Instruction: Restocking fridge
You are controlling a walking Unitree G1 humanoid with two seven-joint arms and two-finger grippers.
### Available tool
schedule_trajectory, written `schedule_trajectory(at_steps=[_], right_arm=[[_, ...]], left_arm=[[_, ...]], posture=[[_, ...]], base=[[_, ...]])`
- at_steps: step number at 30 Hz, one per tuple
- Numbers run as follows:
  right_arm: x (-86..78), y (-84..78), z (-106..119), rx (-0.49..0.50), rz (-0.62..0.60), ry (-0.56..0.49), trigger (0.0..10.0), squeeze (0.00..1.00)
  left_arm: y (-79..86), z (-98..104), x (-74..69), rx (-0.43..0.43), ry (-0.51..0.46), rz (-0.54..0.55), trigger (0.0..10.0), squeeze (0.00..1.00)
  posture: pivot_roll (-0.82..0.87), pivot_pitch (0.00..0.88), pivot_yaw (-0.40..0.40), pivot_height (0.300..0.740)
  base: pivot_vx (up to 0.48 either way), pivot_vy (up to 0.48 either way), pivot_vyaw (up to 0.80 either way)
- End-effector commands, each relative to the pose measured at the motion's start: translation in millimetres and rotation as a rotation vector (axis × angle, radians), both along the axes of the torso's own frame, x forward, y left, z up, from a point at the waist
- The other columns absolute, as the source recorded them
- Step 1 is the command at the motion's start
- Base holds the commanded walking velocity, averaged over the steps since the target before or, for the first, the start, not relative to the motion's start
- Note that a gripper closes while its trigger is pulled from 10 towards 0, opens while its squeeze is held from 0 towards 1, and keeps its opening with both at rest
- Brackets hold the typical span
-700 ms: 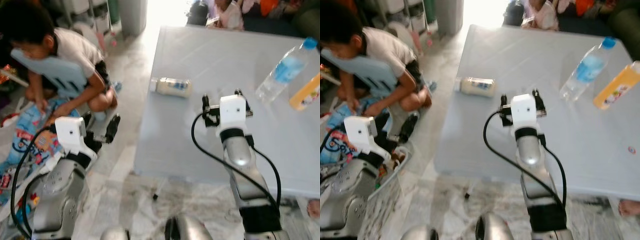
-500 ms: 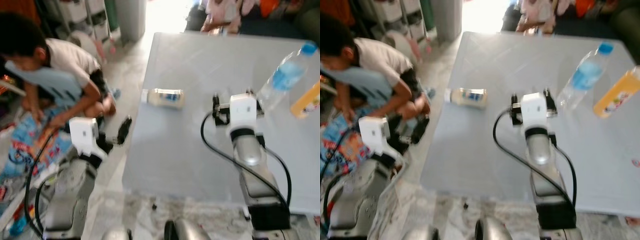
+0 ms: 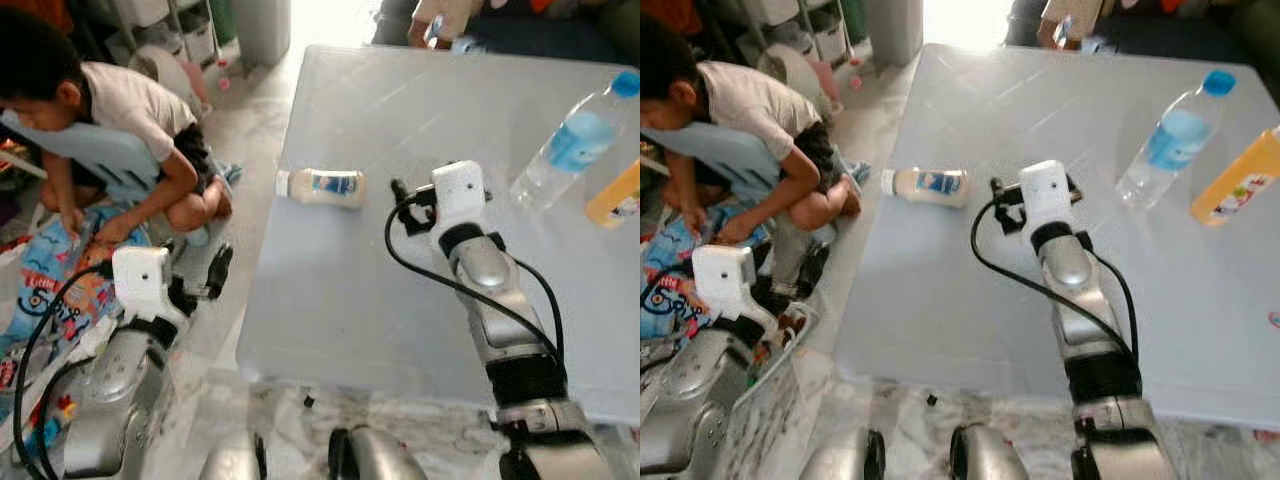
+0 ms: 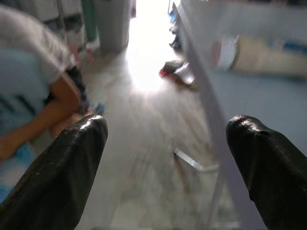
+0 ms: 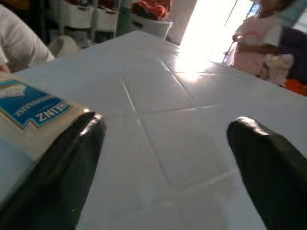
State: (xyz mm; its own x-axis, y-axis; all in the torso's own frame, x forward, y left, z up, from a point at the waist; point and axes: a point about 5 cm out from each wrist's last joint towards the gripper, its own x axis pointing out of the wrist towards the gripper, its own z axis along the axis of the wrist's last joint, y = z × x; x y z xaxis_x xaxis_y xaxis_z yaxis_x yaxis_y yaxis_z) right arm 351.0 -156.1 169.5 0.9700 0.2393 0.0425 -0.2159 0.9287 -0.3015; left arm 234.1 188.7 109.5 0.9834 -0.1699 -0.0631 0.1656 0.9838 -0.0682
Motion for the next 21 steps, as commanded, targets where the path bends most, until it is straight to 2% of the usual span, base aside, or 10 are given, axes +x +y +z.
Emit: schedule_trajectory(at_steps=[1, 2, 3, 6, 7, 11, 16, 21], right_arm=[[4.6, 0.1, 5.6, 0.004, 0.031, -0.014, 10.0, 1.00], [7.5, 3.6, 9.2, 0.004, 0.088, -0.004, 10.0, 1.00], [7.5, 3.6, 9.2, 0.004, 0.088, -0.004, 10.0, 1.00], [10.9, 9.3, 15.2, -0.001, 0.190, 0.001, 10.0, 1.00], [13.0, 11.7, 18.5, -0.027, 0.254, 0.002, 10.0, 1.00], [16.8, 14.6, 23.3, -0.057, 0.366, 0.008, 10.0, 1.00], [18.7, 12.0, 25.1, -0.166, 0.496, 0.036, 10.0, 1.00], [24.6, 3.0, 27.3, -0.241, 0.507, 0.050, 10.0, 1.00]], left_arm=[[4.5, -1.2, -2.8, 0.020, 0.015, 0.011, 10.0, 0.00], [6.0, -2.7, -4.5, 0.024, 0.022, 0.015, 10.0, 0.00], [6.0, -2.7, -4.5, 0.024, 0.022, 0.015, 10.0, 0.00], [7.7, -3.9, -6.5, 0.029, 0.030, 0.017, 10.0, 0.00], [7.7, -5.0, -7.5, 0.035, 0.036, 0.015, 10.0, 0.00], [7.7, -5.5, -8.8, 0.043, 0.043, 0.010, 10.0, 0.00], [9.8, -5.7, -8.7, 0.051, 0.048, 0.012, 10.0, 0.00], [10.5, -6.9, -10.2, 0.058, 0.058, 0.011, 10.0, 0.00]], posture=[[0.10, 0.192, -0.002, 0.740], [0.11, 0.194, 0.000, 0.740], [0.11, 0.194, 0.000, 0.740], [0.11, 0.199, 0.002, 0.740], [0.12, 0.202, 0.004, 0.740], [0.12, 0.202, 0.004, 0.740], [0.12, 0.200, 0.003, 0.740], [0.13, 0.203, -0.001, 0.740]], base=[[0.000, 0.000, 0.00], [0.000, 0.000, 0.00], [0.000, 0.000, 0.00], [0.000, 0.000, 0.00], [0.000, 0.000, 0.00], [0.000, 0.000, 0.00], [0.000, 0.000, 0.00], [0.000, 0.000, 0.00]])
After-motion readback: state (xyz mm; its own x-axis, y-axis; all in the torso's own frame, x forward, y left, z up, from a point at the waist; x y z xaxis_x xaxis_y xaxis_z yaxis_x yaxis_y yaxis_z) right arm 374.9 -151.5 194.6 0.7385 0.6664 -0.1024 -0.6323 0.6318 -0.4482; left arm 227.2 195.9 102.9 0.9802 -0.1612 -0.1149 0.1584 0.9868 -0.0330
